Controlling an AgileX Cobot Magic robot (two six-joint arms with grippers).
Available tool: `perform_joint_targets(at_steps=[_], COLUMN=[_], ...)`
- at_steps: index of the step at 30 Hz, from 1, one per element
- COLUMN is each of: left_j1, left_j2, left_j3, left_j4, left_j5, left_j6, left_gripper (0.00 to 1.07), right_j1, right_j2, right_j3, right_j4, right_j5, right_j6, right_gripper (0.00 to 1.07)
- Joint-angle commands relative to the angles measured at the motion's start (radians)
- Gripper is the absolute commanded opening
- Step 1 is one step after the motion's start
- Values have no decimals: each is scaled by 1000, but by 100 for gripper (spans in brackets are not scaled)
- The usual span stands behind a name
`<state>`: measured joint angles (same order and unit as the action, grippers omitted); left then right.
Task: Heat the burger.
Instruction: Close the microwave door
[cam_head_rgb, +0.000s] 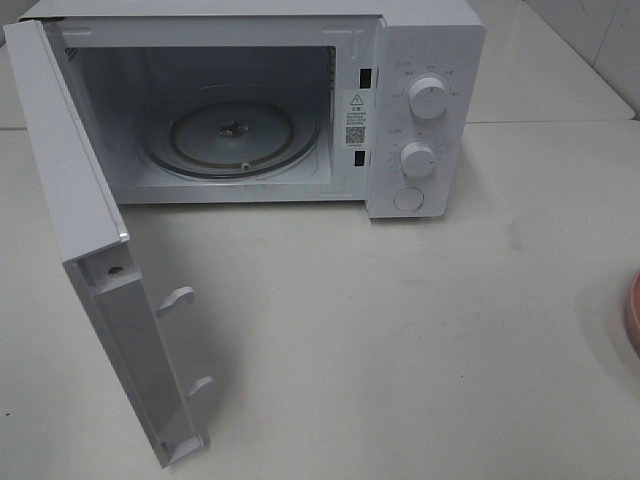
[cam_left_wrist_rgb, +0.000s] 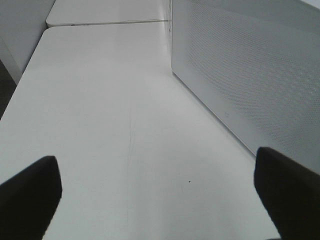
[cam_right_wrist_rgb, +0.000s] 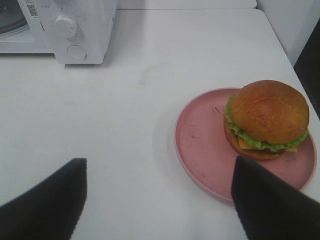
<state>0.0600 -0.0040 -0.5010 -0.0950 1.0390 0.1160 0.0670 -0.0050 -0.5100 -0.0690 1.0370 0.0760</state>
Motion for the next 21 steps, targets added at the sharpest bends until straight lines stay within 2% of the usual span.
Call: perform_joint_targets(at_steps=[1,6,9,11,12,13,14,15,16,17,18,19,20,21], left_j1=[0,0,0,0,0,0,0,-1,-1,-1,-1,-1,-1,-1], left_j2=[-23,-8,24,65,65,94,94,109,132,132,155,168,168,196], left_j3=[3,-17,-33,-33,-33,-32,-32,-31,-20,-20,-6,4,4,24], left_j4=[-5,-13,-13,-12,-12,-14,-14,-14,-15,-15,-17,-17,-17,-17], left_j5=[-9,-27,-49,-87,-87,-126,-126,-146,-185,-185,-223,-247,-247,-299], left_j6=[-4,-2,-2,-2,-2,-2,-2,-2,-1,-1,-1,-1,-1,-1], left_gripper=[100,98,92,82,82,73,73,68,57,57,47,41,41,32], right_j1=[-8,-8,-8,-8,-8,-8,-8,-8,-8,-8,-8,-8,-8,-8], right_j2=[-25,-25,-25,-25,-25,-25,-25,-25,-25,-25,-25,-25,-25,-25], right_j3=[4,4,4,4,4,4,4,4,4,4,4,4,4,4], right_j4=[4,4,4,4,4,3,3,3,3,3,3,3,3,3], right_j5=[-4,-4,-4,-4,-4,-4,-4,-4,-4,-4,-4,-4,-4,-4], right_j6=[-8,-8,-8,-8,-8,-8,-8,-8,-8,-8,-8,-8,-8,-8], right_gripper=[76,76,76,76,76,76,76,76,76,76,76,76,76,76])
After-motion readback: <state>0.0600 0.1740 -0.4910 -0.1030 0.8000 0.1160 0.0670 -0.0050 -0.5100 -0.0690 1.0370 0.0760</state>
